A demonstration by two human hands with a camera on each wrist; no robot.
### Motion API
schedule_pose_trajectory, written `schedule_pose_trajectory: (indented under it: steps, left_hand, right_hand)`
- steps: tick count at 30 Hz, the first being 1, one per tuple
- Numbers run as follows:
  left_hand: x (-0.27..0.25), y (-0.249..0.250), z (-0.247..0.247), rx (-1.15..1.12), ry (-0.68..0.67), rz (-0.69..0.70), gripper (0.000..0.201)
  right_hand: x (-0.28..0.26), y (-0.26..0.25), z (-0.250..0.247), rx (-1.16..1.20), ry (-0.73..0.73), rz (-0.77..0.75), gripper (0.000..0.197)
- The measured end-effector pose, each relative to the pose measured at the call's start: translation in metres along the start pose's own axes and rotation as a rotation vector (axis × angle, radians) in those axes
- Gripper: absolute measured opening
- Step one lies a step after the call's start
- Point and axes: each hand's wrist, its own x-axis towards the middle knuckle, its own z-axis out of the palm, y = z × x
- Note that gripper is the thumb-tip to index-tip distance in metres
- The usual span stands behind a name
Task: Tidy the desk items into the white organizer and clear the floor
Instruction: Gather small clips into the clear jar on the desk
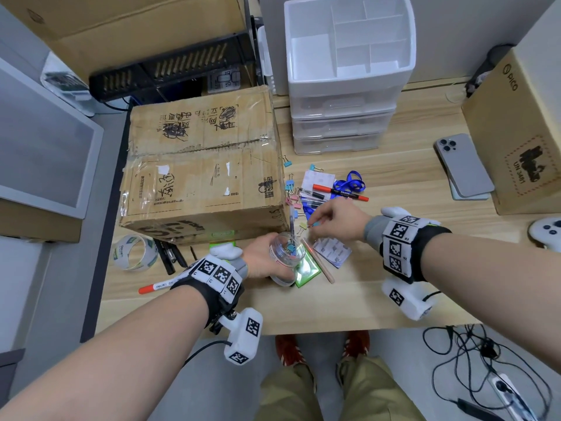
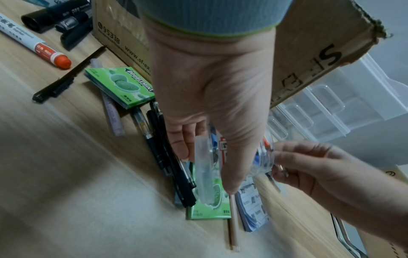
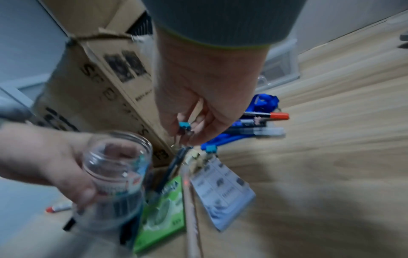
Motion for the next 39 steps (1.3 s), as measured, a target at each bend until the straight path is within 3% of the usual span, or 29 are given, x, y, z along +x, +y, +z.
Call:
schedule_pose_trajectory:
  steps: [3,8,11,14,17,20,23,27,32,39]
  left_hand:
    - [0.003,0.001,0.003,-0.020,0.000,0.004,0.070]
    - [0.002,0.004,0.005,-0.042,0.009,0.027,0.072]
    - [0.001,0.001,0.005,-0.046,0.010,0.040,0.066]
    - [-0.001,-0.006,0.003,-0.068,0.003,0.044,0.065]
    - [-0.003,-0.011,0.002,-0.079,0.002,0.040,0.067]
    - [-0.006,-0.017,0.002,-0.070,0.009,0.041,0.068]
    - [-0.007,-0.025,0.002,-0.071,0.022,0.054,0.064]
    - [-0.008,-0.027,0.002,-0.073,0.021,0.048,0.068]
    - [-0.006,-0.026,0.000,-0.095,0.028,0.050,0.067]
    - [-0.004,-0.020,-0.001,-0.048,0.022,0.041,0.068]
  right_hand:
    - [-0.003,-0.025,0.007,0.065,-0.170,-0.033,0.018]
    - [-0.003,-0.035,0.024,0.046,-0.245,-0.062,0.022]
    - [-0.005,-0.033,0.018,0.094,-0.208,-0.035,0.015]
    - [0.001,-0.021,0.009,0.155,-0.070,0.009,0.010]
    - [0.013,0.005,0.000,-0.145,0.111,0.039,0.016]
    - [0.018,0.020,0.006,-0.439,0.088,0.063,0.018]
    - [0.022,0.024,0.023,-0.572,0.091,0.025,0.037]
    - [0.026,0.024,0.037,-0.704,0.096,0.038,0.040]
    - [0.029,0.022,0.039,-0.717,0.081,0.046,0.023]
    - [0.029,0.020,0.037,-0.719,0.070,-0.002,0.021]
